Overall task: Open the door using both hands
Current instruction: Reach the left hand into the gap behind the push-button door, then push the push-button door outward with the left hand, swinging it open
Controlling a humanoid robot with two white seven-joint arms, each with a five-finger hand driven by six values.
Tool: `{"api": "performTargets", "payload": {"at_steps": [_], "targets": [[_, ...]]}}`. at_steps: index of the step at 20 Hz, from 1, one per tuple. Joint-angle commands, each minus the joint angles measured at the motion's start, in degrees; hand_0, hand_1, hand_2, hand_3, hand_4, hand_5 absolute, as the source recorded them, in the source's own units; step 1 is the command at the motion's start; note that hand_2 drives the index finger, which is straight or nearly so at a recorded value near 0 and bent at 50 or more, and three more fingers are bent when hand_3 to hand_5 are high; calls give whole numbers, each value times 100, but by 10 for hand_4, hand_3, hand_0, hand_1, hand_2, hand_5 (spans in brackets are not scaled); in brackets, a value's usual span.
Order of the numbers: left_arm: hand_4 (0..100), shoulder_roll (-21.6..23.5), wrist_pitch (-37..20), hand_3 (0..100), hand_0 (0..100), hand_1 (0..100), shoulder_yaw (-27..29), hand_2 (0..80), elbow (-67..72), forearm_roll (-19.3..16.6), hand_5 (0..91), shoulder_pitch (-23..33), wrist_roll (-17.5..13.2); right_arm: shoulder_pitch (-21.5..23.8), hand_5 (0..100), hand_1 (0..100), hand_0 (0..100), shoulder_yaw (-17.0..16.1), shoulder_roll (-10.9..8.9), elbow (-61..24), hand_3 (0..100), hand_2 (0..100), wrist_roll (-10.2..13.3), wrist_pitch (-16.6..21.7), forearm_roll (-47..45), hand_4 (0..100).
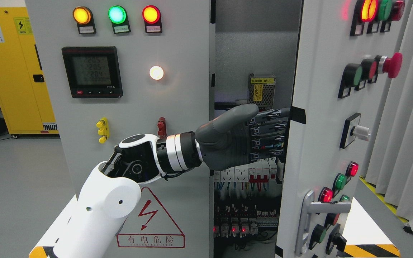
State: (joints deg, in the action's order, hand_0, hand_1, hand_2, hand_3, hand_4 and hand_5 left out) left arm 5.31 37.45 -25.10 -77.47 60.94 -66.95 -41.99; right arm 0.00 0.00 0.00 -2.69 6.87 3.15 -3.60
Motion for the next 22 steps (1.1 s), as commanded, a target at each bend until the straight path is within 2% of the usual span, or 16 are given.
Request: {"api": "performTargets", "payload": {"at_steps": [1,4,8,17,22], "targets": [[0,-442,8,0,120,556,-179,0,-93,-126,0,-28,-2,61,0,500,0,18,70,-3,0,40,-2,2,0,0],[0,-644,16,0,120,556,-179,0,-93,-311,0,-11,7,61,0,500,0,9,62,-3,0,40,-2,2,0,0],[0,-724,25,0,120,556,-188,0,-163,-328,0,-2,244,61,0,500,0,0,61,-3,0,40,-2,2,0,0],[0,-970,175,0,120,556,-258,0,-436,-337,0,42,270,61,0,500,0,-9,70,-3,0,40,-2,2,0,0],[0,-1233,175,0,120,556,-425,0,-445,-468,0,42,446,61,0,500,0,-9,70,-3,0,40,-2,2,0,0]]}}
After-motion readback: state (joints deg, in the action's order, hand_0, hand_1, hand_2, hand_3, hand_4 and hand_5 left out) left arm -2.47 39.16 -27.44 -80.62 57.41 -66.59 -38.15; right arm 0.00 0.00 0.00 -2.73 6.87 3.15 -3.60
